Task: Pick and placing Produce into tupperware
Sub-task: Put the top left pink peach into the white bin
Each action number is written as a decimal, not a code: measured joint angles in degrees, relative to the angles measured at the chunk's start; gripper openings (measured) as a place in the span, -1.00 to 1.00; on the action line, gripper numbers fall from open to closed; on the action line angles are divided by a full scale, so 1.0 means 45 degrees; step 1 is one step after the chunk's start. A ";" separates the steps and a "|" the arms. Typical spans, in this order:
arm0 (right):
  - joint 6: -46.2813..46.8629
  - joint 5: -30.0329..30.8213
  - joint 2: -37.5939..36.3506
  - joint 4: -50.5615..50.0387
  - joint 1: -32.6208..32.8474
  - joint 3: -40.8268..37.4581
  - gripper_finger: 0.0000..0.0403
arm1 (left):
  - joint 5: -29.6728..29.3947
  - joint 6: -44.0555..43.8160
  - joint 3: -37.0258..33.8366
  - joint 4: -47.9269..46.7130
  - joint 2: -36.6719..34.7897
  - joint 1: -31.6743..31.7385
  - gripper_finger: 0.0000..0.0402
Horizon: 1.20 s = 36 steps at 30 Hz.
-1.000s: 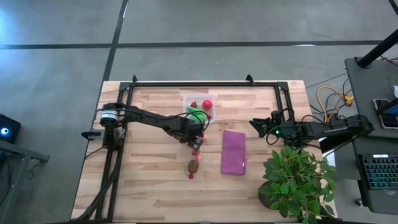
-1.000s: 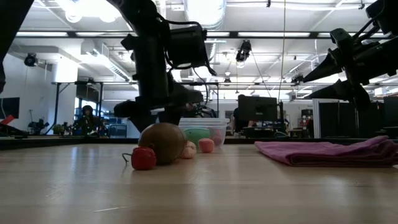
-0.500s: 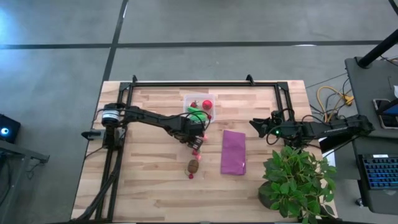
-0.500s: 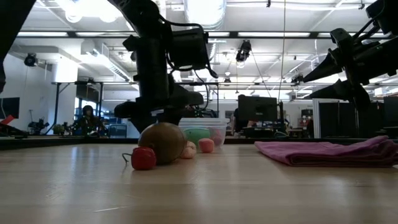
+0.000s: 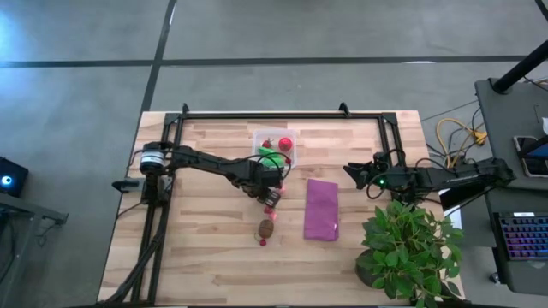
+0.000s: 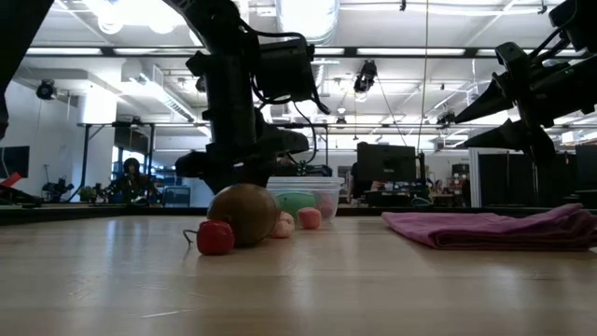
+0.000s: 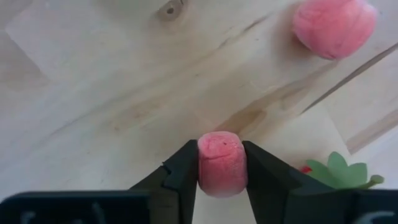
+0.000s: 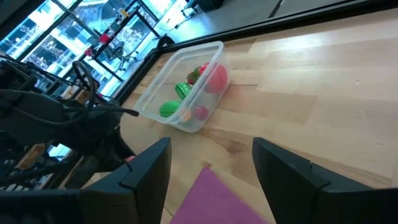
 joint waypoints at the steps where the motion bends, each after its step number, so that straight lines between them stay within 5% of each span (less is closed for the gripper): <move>1: 0.0000 0.0000 0.0000 -0.0001 0.0005 0.0000 0.07 | 0.0008 0.0004 0.0021 0.0000 0.0000 -0.0005 -0.54; 12: -0.0019 0.0002 0.0005 -0.0022 0.0003 0.0000 0.07 | -0.0140 0.0314 0.0705 -0.0063 -0.0685 0.0095 -0.56; 18: -0.0053 0.0002 0.0010 -0.0025 0.0002 0.0000 0.07 | -0.1536 0.1399 0.2139 -0.0049 -0.1397 0.0541 -0.56; 24: -0.0047 0.0004 0.0010 -0.0013 0.0001 0.0000 0.07 | -0.2481 0.3860 0.3594 0.0002 -0.1527 0.1579 -0.56; 29: 0.0049 0.0003 0.0010 -0.0010 0.0000 0.0000 0.07 | -0.1633 0.4947 0.3773 -0.0052 -0.1070 0.3027 -0.56; 36: 0.0049 0.0000 0.0010 -0.0010 0.0002 0.0000 0.07 | -0.1449 0.6045 0.3538 0.0139 -0.0395 0.3638 -0.25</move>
